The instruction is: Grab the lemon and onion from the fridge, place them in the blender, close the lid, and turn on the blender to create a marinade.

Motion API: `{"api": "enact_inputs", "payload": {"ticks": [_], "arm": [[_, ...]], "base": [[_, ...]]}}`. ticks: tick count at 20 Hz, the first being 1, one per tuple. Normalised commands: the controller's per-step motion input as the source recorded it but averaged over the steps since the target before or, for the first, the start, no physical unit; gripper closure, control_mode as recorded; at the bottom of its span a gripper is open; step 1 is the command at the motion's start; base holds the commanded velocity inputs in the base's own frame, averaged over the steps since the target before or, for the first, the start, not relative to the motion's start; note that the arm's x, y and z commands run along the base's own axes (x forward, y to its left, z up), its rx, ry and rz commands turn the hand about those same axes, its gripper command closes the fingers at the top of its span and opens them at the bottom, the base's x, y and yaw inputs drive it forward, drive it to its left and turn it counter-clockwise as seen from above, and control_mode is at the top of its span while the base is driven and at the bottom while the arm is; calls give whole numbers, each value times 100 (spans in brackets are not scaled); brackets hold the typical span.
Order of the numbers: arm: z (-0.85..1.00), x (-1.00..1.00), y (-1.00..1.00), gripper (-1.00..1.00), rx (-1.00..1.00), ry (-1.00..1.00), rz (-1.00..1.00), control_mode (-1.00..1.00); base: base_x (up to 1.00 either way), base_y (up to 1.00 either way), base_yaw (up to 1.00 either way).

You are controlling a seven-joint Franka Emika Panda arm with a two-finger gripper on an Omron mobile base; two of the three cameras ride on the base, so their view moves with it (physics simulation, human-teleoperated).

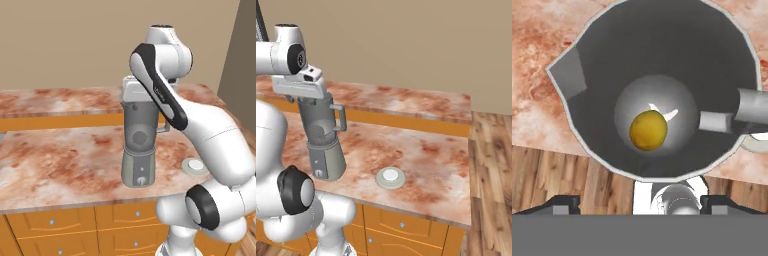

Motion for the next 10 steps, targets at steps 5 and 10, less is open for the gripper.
{"api": "enact_inputs", "payload": {"ticks": [5, 10], "arm": [[19, -92, 0, -100, 0, -11, 0, -100], [35, -100, -8, -100, 0, -26, 0, -100]], "base": [[0, 0, 0], [0, 0, 0]]}}
